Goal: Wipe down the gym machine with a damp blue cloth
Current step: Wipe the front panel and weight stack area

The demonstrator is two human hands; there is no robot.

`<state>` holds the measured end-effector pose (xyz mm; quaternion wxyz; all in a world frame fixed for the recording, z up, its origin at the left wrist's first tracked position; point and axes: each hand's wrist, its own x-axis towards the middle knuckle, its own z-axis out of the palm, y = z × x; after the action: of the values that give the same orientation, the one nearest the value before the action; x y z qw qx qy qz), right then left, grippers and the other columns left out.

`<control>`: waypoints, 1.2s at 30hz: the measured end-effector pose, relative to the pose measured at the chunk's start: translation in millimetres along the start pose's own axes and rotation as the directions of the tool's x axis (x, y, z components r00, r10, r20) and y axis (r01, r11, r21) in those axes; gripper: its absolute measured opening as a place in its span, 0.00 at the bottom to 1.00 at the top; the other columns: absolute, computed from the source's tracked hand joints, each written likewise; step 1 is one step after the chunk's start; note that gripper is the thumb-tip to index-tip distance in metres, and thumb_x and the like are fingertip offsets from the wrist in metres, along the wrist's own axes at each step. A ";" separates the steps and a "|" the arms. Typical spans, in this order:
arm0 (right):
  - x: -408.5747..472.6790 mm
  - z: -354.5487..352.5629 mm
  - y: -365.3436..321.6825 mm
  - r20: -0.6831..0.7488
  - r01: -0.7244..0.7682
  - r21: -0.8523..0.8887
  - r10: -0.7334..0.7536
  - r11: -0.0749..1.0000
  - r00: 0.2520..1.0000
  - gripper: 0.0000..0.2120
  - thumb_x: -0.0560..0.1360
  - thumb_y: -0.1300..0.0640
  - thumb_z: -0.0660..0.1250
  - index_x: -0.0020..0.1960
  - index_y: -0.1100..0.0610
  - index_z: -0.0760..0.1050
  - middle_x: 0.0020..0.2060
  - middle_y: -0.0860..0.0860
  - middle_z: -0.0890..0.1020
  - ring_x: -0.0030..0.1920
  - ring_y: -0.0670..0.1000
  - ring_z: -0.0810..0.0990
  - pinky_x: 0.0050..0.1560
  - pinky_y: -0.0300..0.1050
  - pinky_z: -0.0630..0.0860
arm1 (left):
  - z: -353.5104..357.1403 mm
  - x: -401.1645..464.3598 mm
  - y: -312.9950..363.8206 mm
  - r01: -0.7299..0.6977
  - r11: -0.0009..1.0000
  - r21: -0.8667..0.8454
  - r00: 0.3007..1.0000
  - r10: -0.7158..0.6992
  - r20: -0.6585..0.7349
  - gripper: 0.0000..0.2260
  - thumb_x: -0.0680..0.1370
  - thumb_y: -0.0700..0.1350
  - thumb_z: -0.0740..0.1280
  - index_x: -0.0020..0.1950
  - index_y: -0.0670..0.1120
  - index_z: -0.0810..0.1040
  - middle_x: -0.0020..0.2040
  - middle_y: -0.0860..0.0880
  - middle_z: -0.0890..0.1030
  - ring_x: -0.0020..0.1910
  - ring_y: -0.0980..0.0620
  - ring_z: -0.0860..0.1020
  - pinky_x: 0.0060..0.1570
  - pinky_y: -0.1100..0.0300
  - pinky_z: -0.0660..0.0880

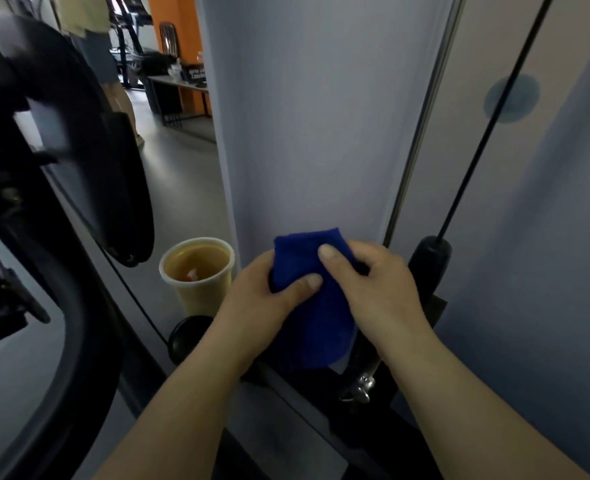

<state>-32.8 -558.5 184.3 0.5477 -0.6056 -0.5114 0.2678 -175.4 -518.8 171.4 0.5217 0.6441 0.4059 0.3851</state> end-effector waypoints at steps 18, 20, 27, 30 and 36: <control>-72.8 9.1 148.0 0.053 0.066 -0.801 -0.039 0.595 0.998 0.09 0.73 0.48 0.70 0.46 0.53 0.83 0.45 0.48 0.81 0.46 0.49 0.80 0.54 0.42 0.75 | 82.6 90.0 -19.8 -0.592 0.701 0.399 0.664 0.704 -0.252 0.27 0.84 0.45 0.53 0.80 0.44 0.46 0.81 0.42 0.47 0.80 0.46 0.48 0.76 0.39 0.51; -64.3 6.4 158.7 0.205 0.161 -0.880 0.050 0.447 0.978 0.21 0.74 0.41 0.58 0.36 0.52 0.83 0.34 0.48 0.81 0.39 0.50 0.80 0.56 0.46 0.71 | 97.9 75.6 -45.5 -0.560 0.719 0.412 0.707 0.674 -0.216 0.27 0.84 0.49 0.50 0.80 0.53 0.42 0.81 0.49 0.44 0.80 0.48 0.46 0.75 0.37 0.50; -34.8 6.7 154.1 0.548 0.475 -0.797 0.115 0.373 0.829 0.31 0.83 0.42 0.44 0.39 0.56 0.79 0.40 0.54 0.81 0.41 0.53 0.73 0.57 0.47 0.68 | 101.8 93.2 -9.2 -0.595 0.670 0.444 0.610 0.736 -0.293 0.26 0.84 0.51 0.48 0.80 0.48 0.44 0.80 0.43 0.49 0.80 0.45 0.47 0.76 0.38 0.47; -43.0 0.5 178.4 0.463 0.429 -0.793 -0.029 0.432 0.886 0.28 0.78 0.41 0.55 0.22 0.48 0.70 0.22 0.42 0.72 0.25 0.42 0.69 0.44 0.37 0.73 | 94.9 85.9 -50.2 -0.614 0.611 0.499 0.608 0.770 -0.194 0.25 0.84 0.53 0.47 0.79 0.58 0.38 0.80 0.47 0.48 0.80 0.45 0.48 0.74 0.34 0.51; -38.7 7.1 176.8 0.482 0.502 -0.813 -0.143 0.296 0.864 0.23 0.76 0.44 0.55 0.24 0.45 0.70 0.22 0.40 0.70 0.25 0.40 0.69 0.43 0.39 0.63 | 106.0 97.9 7.8 -0.614 0.575 0.541 0.540 0.806 -0.242 0.25 0.84 0.53 0.46 0.79 0.46 0.47 0.80 0.41 0.50 0.80 0.44 0.48 0.76 0.38 0.48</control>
<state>5.7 -569.3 7.6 0.0672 -0.6350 -0.7646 -0.0880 -40.4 -467.4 169.3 0.0598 0.7313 0.2810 0.6186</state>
